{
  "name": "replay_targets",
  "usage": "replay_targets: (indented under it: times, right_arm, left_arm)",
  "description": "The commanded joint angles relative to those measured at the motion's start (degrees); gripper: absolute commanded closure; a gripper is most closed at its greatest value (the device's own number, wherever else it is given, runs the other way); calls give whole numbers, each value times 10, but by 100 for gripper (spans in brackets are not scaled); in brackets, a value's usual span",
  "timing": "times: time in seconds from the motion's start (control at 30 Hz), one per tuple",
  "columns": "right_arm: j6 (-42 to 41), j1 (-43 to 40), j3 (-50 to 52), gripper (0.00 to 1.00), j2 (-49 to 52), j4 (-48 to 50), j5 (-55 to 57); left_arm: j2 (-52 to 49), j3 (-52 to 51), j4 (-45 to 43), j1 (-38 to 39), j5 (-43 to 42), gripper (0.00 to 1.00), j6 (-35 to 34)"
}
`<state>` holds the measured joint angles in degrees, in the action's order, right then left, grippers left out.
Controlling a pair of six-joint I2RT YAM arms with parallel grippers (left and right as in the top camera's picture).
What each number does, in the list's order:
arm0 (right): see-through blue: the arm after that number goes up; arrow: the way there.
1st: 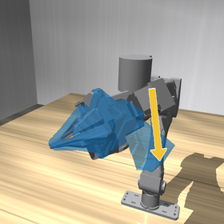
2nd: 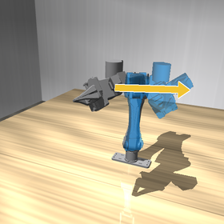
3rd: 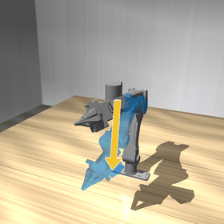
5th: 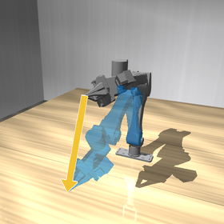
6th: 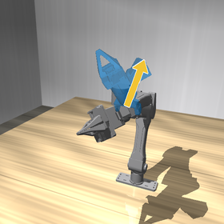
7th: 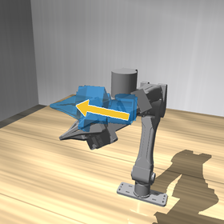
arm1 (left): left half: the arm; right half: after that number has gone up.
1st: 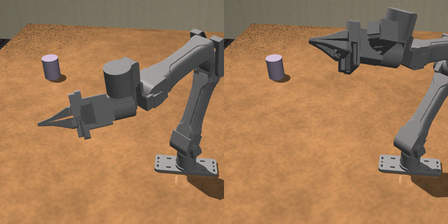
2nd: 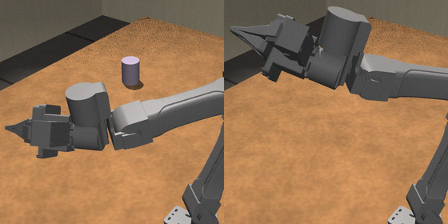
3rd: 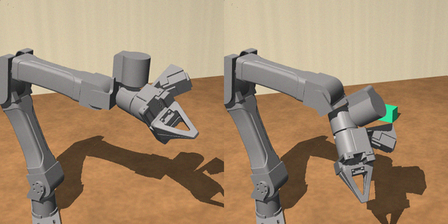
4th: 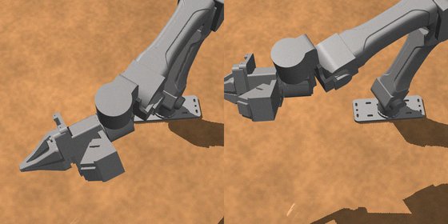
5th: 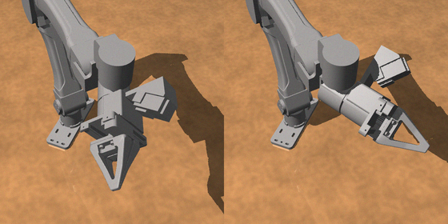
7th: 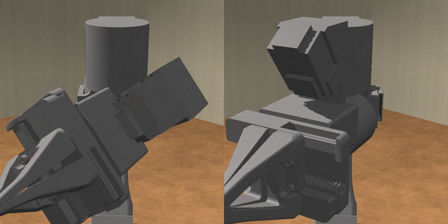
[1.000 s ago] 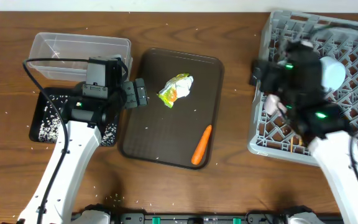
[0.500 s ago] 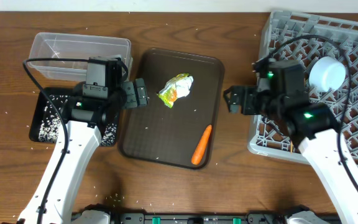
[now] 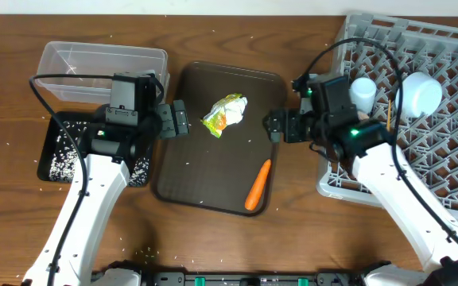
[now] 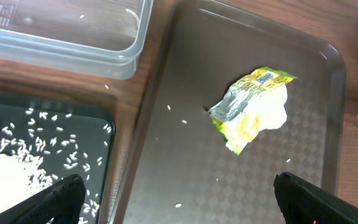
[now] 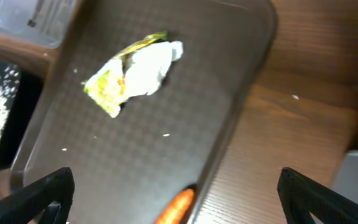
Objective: Sort waste into correct bins and load items into the dishwasher rack
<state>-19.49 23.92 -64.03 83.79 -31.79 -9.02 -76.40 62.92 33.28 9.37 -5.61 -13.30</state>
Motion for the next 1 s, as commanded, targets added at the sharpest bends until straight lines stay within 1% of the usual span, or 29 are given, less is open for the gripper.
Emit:
replay_targets:
  times: [0.0,0.13,0.23,0.37,0.5,0.67,0.77,0.83,0.97]
  right_arm:
    - [-3,15,0,1,0,3,8]
    - [-4,11,0,1,0,-8,48]
    - [-4,-3,0,1,0,-7,62]
    - [-22,-44,0,1,0,3,67]
    - [-30,-101,0,1,0,8,66]
    - [-34,-154,0,1,0,6,32]
    - [-34,-169,0,1,0,-6,23]
    - [-34,-170,0,1,0,-13,24]
    - [-34,-170,0,1,0,-17,24]
  left_arm:
    - [-3,3,-21,-3,-13,2,-14]
    - [-9,3,-20,-2,-87,2,-13]
    - [-28,3,-7,13,-120,2,28]
    - [-65,3,20,63,-120,0,70]
    - [-97,3,42,137,-119,2,110]
    - [-135,3,51,232,-108,3,110]
    - [-171,2,49,278,-56,6,110]
    - [-195,2,45,295,-32,8,110]
    - [-218,4,38,310,-29,12,118]
